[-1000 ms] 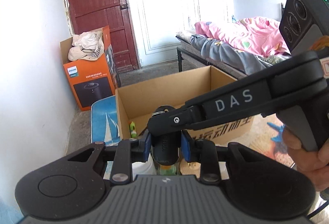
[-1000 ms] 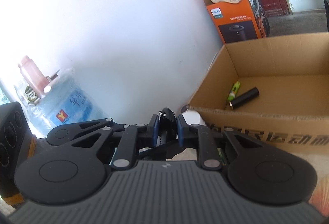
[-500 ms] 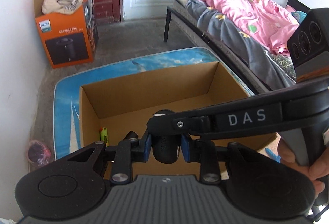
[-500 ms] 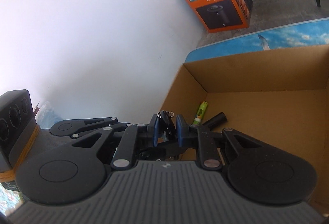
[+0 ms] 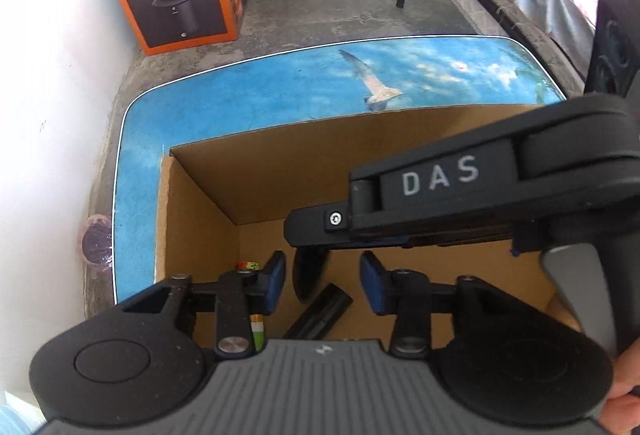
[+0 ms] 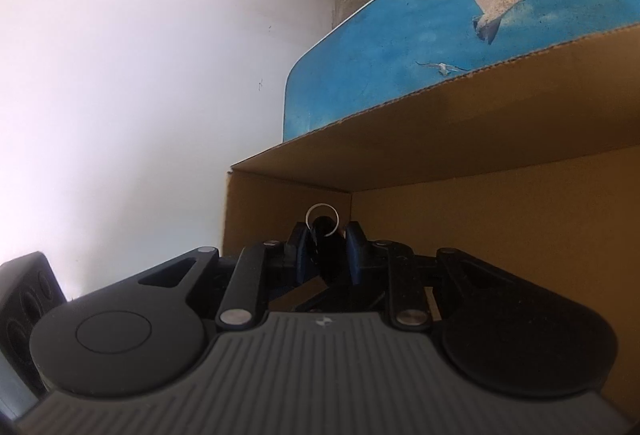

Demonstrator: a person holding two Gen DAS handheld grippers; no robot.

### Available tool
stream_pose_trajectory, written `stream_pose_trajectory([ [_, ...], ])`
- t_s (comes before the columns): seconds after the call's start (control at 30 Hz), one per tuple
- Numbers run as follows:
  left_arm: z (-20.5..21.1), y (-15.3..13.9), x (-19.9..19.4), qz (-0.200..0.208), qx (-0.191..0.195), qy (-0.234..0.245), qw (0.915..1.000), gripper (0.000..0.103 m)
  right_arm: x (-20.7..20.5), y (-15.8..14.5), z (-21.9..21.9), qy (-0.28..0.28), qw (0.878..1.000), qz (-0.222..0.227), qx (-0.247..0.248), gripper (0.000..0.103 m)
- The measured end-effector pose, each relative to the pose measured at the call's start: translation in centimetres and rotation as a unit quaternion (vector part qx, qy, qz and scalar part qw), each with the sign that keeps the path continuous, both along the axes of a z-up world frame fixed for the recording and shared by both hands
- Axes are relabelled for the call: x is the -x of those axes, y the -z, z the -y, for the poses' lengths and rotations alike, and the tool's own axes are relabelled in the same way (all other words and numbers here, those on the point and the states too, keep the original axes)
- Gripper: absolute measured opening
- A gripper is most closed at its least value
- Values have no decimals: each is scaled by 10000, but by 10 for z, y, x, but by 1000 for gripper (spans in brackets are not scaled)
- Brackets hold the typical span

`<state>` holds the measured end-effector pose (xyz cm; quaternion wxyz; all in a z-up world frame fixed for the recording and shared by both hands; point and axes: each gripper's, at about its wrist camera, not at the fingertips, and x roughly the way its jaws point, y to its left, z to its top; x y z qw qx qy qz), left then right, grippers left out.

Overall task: Organize rigid objects
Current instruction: 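Carry the black case into the box and open the right tool, then move the right tool down to the black tape roll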

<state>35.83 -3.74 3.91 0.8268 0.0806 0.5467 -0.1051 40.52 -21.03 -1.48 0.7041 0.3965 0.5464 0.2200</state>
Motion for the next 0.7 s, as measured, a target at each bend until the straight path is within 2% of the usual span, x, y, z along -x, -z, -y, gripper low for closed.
stream_pose_trajectory([
  [0.17, 2, -8, 10, 100, 43, 48, 9999, 51, 1, 10, -5, 85, 9999, -97, 108, 43],
  [0.3, 2, -24, 26, 373, 97, 136, 9992, 58, 12, -5, -3, 106, 9998, 112, 144, 46],
  [0.53, -11, -79, 75, 984, 595, 295, 9929, 69, 53, -64, 16, 170, 9968, 780, 86, 49],
  [0.63, -19, -105, 107, 1332, 839, 393, 9868, 83, 83, -97, 28, 170, 9925, 1210, -47, 50],
  [0.7, -25, -121, 128, 1529, 1015, 473, 9819, 89, 108, -117, 35, 197, 9884, 1502, -137, 53],
])
